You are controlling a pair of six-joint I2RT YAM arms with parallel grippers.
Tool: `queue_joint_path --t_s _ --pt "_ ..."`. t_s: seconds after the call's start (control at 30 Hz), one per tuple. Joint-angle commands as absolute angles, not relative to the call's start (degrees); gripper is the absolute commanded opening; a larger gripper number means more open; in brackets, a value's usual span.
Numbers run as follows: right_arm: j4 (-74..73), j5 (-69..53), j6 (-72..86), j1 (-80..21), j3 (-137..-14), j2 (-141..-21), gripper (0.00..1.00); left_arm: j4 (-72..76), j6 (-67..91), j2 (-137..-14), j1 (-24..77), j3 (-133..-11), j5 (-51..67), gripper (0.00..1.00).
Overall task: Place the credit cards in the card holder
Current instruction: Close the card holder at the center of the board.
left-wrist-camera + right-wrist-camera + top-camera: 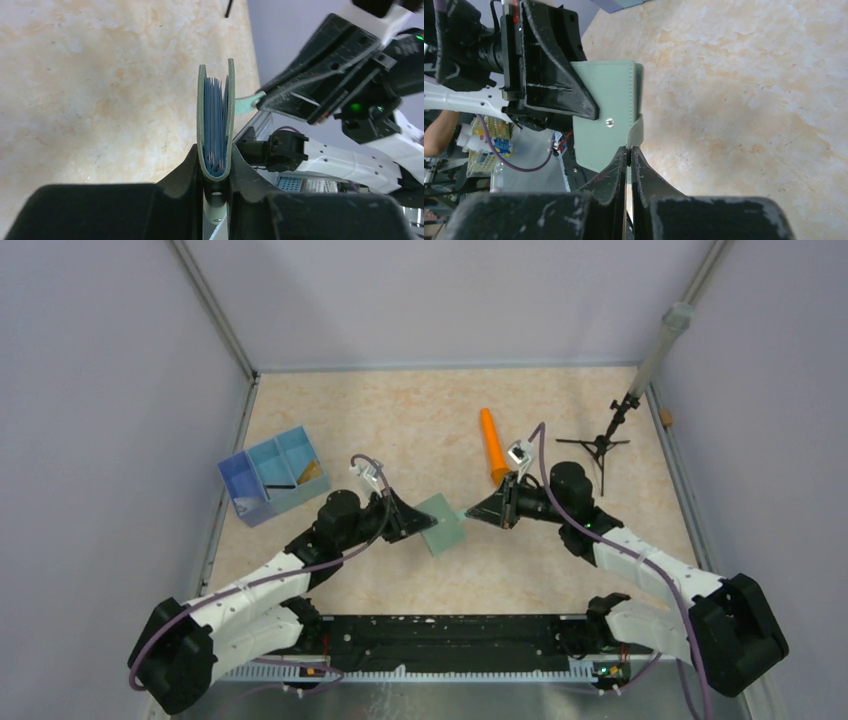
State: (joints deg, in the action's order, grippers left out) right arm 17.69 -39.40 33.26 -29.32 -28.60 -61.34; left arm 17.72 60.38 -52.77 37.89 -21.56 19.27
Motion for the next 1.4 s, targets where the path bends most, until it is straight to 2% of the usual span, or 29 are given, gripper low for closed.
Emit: queue_joint_path --t_s 0.0,0.3,0.8,1.37 --pt "20.01 -31.74 31.17 -34.51 -29.3 -63.06 0.0 8.59 58.27 -58.04 37.73 -26.49 15.82 0.0" --pt "17.95 -16.91 28.83 -45.27 -31.19 -71.03 0.0 6.38 58.1 -66.29 37.79 -29.23 16.85 0.0" --pt "27.1 -17.97 30.97 -48.29 -31.75 -81.93 0.0 6.92 58.01 -73.83 37.85 -29.6 18.95 0.0" --pt "24.16 -14.06 28.1 -50.95 -34.98 -86.6 0.0 7.98 58.27 -76.12 37.79 -29.89 20.13 0.0"
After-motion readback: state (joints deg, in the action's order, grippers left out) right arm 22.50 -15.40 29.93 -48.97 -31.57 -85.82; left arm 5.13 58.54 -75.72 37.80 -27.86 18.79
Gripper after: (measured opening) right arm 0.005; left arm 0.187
